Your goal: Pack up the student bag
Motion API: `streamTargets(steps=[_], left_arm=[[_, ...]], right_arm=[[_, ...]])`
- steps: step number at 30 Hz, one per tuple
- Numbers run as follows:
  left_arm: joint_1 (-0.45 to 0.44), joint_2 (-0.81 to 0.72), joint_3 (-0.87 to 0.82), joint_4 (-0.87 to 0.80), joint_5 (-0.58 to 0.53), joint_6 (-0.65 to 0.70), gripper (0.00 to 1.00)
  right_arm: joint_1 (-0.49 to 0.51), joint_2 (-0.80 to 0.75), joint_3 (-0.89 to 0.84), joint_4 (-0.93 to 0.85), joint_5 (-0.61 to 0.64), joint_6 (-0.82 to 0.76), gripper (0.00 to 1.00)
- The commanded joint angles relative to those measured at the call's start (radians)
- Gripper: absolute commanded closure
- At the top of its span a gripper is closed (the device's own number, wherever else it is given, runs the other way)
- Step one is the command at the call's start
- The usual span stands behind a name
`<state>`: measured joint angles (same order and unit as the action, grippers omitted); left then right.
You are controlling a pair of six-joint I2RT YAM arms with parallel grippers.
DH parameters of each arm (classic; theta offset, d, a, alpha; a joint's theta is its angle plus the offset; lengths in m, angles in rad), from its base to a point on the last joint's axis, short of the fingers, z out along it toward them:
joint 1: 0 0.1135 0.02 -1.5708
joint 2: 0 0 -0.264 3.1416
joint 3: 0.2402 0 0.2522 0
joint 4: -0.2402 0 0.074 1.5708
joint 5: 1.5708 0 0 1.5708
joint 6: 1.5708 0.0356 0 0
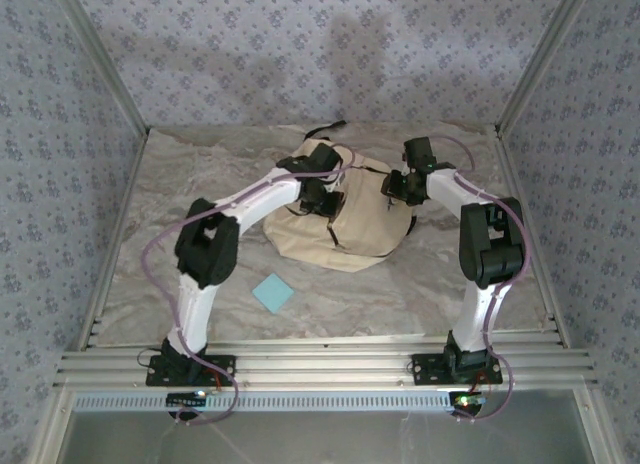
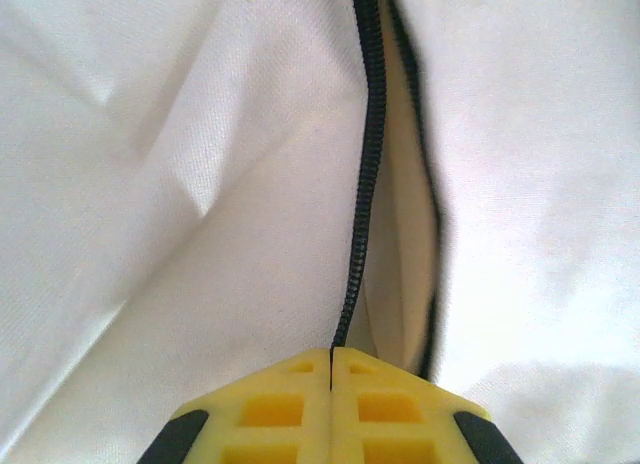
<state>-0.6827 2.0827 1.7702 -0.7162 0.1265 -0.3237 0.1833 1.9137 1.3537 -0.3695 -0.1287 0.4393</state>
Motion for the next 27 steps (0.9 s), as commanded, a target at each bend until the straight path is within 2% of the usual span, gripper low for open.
streamTargets(steps=[1, 4, 9, 16, 21, 27], left_arm=[[0.019, -0.177, -0.054, 0.136, -0.007, -0.054, 1.00], [0.026, -0.214, -0.084, 0.183, -0.007, -0.068, 1.00], [0.029, -0.189, -0.085, 0.198, 0.016, -0.084, 1.00], [0.027, -0.177, -0.227, 0.358, 0.049, -0.142, 1.00], [0.023, -0.160, -0.289, 0.376, 0.074, -0.184, 1.00], [0.011, -0.167, -0.323, 0.412, 0.084, -0.216, 1.00]], right_arm=[[-0.006, -0.004, 0.002, -0.015, -0.019, 0.000, 0.58], [-0.005, -0.022, 0.002, -0.006, -0.047, 0.014, 0.58], [-0.004, -0.076, -0.003, 0.004, -0.106, 0.048, 0.58], [0.012, -0.173, -0.053, 0.101, -0.223, 0.182, 0.59], [0.067, -0.152, -0.068, 0.178, -0.212, 0.254, 0.60], [0.136, -0.048, -0.054, 0.361, -0.220, 0.402, 0.61]])
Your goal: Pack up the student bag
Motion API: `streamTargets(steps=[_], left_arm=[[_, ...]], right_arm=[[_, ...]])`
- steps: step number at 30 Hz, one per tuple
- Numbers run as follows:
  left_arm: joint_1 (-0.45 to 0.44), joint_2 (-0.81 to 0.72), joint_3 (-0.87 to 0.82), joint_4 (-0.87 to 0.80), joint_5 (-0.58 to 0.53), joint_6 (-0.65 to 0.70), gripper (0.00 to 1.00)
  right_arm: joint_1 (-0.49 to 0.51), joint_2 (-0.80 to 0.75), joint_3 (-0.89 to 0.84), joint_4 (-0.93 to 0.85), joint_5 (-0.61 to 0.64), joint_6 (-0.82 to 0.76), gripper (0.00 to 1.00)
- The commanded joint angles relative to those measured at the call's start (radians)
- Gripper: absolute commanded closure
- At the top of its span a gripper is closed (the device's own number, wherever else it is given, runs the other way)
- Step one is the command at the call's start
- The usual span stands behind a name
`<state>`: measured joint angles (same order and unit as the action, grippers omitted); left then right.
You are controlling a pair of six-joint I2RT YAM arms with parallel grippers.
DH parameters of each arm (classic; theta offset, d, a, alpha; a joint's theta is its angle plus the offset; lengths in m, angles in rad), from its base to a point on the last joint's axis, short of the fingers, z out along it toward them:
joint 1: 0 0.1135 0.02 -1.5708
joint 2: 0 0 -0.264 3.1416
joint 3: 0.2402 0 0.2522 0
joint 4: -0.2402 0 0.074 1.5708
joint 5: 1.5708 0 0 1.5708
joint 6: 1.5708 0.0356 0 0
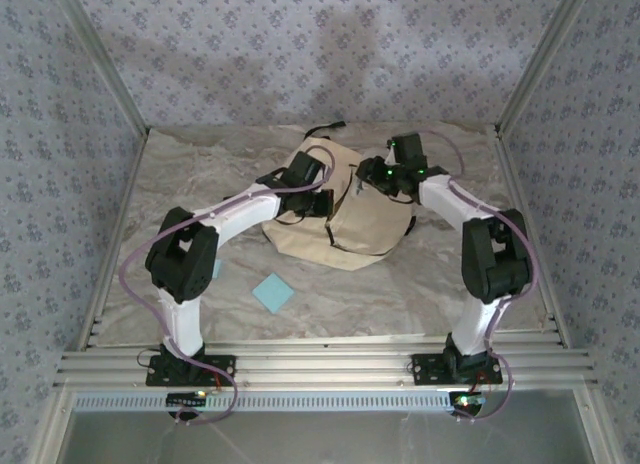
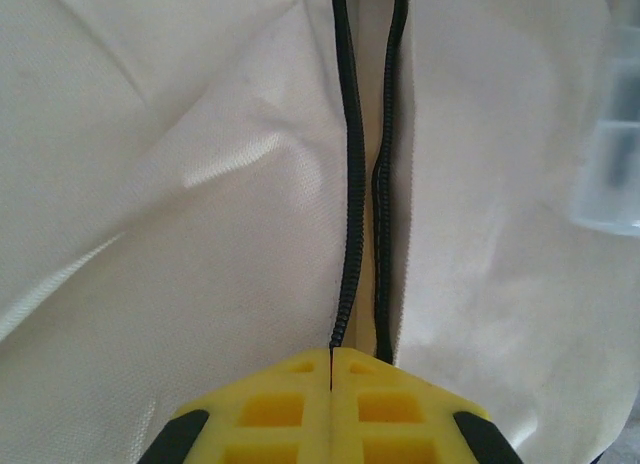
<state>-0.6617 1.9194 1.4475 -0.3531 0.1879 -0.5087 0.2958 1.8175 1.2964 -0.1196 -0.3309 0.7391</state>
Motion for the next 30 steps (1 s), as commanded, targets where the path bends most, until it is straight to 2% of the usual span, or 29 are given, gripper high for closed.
streamTargets(steps=[1, 4, 7, 13, 17, 25, 27, 30], left_arm=[[-0.012, -0.003, 0.001, 0.053, 0.022, -0.036, 1.00], [-0.011, -0.005, 0.006, 0.066, 0.012, -0.044, 1.00], [-0.009, -0.012, 0.014, 0.068, -0.014, -0.048, 1.00], [0.009, -0.025, 0.035, 0.092, -0.044, -0.077, 1.00], [0.020, -0.025, 0.048, 0.125, -0.021, -0.103, 1.00], [0.013, -0.034, 0.057, 0.157, 0.040, -0.117, 1.00], [0.009, -0.033, 0.042, 0.165, 0.048, -0.126, 1.00], [0.007, -0.035, 0.004, 0.181, 0.059, -0.143, 1.00]], right_arm=[[0.036, 0.063, 0.008, 0.136, -0.015, 0.127, 0.61], [0.065, 0.098, 0.018, 0.184, 0.001, 0.176, 0.61], [0.087, 0.125, 0.017, 0.161, 0.026, 0.182, 0.61], [0.088, 0.101, -0.137, 0.222, 0.072, 0.263, 0.61], [0.104, 0.080, -0.165, 0.201, 0.108, 0.275, 0.61], [0.141, 0.156, -0.071, 0.249, 0.018, 0.345, 0.61], [0.145, 0.144, -0.085, 0.294, -0.004, 0.398, 0.60], [0.142, 0.088, -0.133, 0.304, 0.034, 0.429, 0.57]])
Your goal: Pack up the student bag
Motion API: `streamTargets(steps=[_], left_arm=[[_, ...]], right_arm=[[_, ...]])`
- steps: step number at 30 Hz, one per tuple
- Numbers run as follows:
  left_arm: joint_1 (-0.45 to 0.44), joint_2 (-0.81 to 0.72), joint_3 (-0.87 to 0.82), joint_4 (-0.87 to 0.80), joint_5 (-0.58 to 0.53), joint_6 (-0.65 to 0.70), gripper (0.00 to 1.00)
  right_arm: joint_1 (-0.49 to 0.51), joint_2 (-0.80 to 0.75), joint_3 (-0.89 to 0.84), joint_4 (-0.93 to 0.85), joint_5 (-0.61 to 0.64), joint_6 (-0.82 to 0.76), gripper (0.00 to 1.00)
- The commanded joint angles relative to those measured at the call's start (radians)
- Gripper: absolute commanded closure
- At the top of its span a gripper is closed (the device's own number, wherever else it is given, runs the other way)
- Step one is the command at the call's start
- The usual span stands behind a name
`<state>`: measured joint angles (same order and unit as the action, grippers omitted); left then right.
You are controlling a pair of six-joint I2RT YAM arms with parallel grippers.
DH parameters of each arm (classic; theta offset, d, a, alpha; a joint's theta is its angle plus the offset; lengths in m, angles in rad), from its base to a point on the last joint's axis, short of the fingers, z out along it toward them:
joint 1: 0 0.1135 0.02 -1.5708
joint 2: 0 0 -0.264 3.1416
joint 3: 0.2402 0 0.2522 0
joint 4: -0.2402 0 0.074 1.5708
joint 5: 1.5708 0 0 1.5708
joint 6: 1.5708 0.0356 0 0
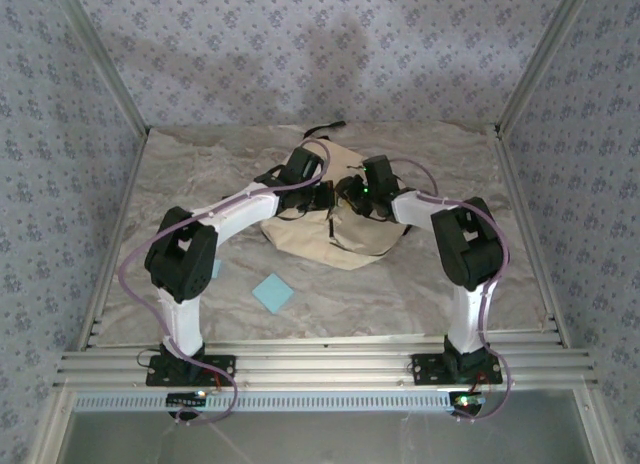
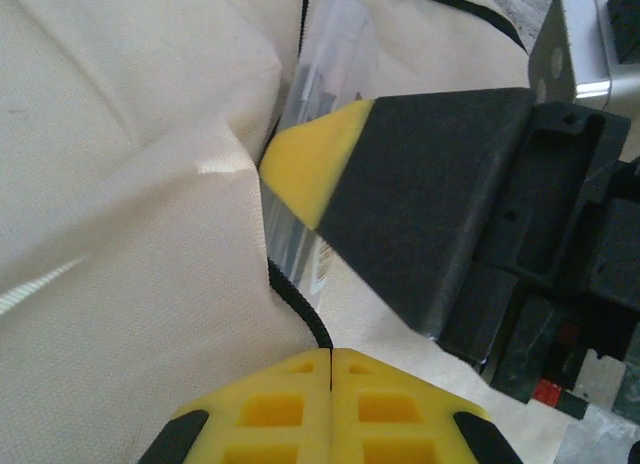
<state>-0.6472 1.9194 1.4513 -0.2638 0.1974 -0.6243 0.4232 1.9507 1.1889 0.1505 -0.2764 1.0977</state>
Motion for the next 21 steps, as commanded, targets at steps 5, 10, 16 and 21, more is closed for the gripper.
streamTargets(steps=[5, 10, 16, 21], left_arm=[[-0.008, -0.037, -0.042, 0.103, 0.050, -0.033, 1.00], [-0.001, -0.025, -0.050, 0.107, 0.031, -0.031, 1.00], [0.033, -0.041, -0.055, 0.098, 0.018, -0.024, 1.00], [0.050, -0.054, -0.065, 0.092, 0.018, -0.021, 1.00]], right_arm=[[0.015, -0.053, -0.057, 0.086, -0.049, 0.174, 0.56], [0.035, -0.027, -0.072, 0.083, -0.070, 0.219, 0.39], [0.003, -0.092, -0.080, -0.019, -0.023, 0.100, 0.24], [-0.024, -0.156, -0.018, -0.213, 0.046, -0.098, 0.23]])
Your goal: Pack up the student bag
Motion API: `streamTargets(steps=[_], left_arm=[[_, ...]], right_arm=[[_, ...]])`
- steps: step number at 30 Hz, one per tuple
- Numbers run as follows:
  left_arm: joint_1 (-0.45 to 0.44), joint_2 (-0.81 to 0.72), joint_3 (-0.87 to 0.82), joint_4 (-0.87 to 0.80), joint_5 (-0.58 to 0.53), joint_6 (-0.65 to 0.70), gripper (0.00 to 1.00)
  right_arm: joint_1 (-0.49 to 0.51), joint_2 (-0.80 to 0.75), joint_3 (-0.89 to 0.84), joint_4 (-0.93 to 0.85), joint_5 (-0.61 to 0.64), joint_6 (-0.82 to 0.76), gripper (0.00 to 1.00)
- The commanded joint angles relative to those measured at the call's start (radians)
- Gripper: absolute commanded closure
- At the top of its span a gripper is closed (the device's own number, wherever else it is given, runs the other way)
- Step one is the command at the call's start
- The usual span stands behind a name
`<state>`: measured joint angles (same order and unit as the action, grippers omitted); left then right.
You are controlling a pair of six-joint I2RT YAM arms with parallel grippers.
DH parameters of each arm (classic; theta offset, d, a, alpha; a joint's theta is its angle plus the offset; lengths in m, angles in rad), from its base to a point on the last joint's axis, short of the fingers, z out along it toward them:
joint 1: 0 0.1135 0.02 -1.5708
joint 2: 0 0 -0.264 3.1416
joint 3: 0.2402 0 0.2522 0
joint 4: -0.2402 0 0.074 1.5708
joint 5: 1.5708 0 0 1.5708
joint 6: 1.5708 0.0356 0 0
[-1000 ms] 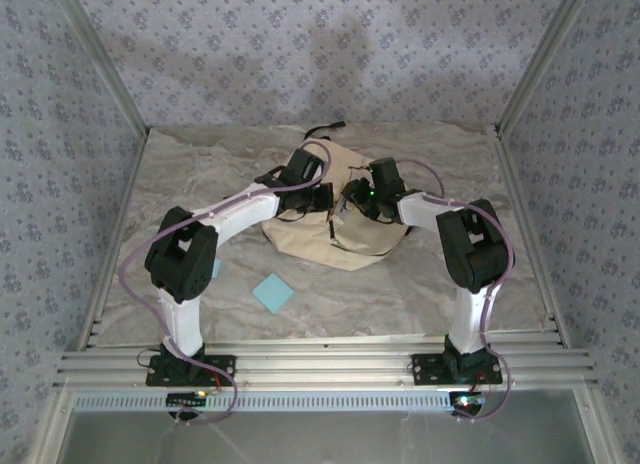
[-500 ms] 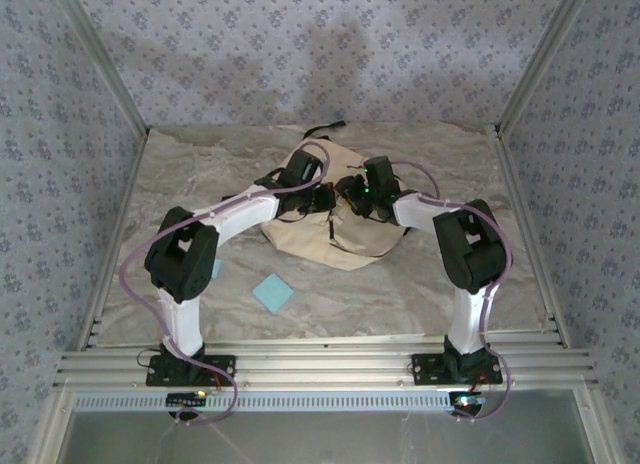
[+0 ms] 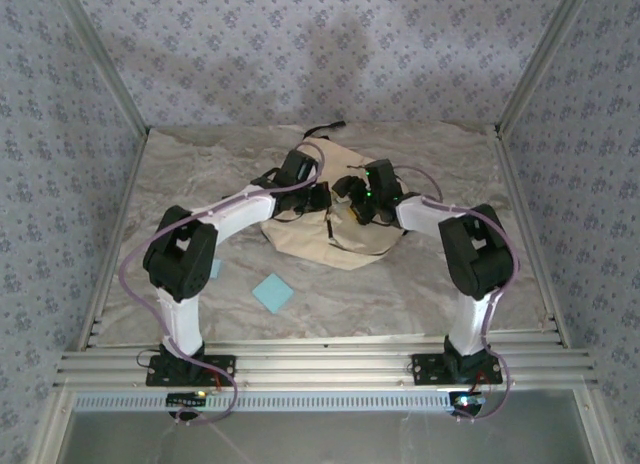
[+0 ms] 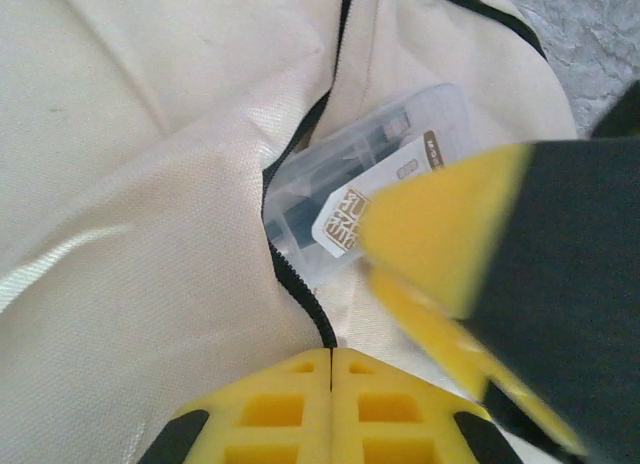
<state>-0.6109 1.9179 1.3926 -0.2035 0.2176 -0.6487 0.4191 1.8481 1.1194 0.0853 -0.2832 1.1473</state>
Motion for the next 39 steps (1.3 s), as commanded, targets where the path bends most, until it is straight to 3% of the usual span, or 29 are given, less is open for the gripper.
streamTargets(steps=[1, 12, 19, 24, 33, 39], left_arm=[[0.016, -0.053, -0.007, 0.032, 0.000, 0.003, 1.00], [0.016, -0.074, -0.024, 0.034, 0.024, -0.012, 1.00], [0.016, -0.100, -0.038, 0.034, 0.022, -0.015, 1.00], [0.015, -0.106, -0.041, 0.030, 0.021, -0.017, 1.00], [0.014, -0.105, -0.029, 0.018, 0.022, -0.014, 1.00], [0.011, -0.099, -0.027, 0.021, 0.023, -0.018, 1.00]], right_arm=[[-0.024, -0.053, 0.063, -0.165, 0.057, -0.172, 0.24], [-0.039, 0.079, 0.118, -0.115, 0.043, -0.202, 0.32], [-0.050, 0.066, 0.130, -0.149, 0.140, -0.313, 0.32], [-0.062, 0.020, 0.120, -0.147, 0.172, -0.389, 0.27], [-0.045, 0.071, 0.168, -0.069, 0.070, -0.396, 0.31], [-0.009, 0.134, 0.173, 0.011, -0.013, -0.305, 0.36]])
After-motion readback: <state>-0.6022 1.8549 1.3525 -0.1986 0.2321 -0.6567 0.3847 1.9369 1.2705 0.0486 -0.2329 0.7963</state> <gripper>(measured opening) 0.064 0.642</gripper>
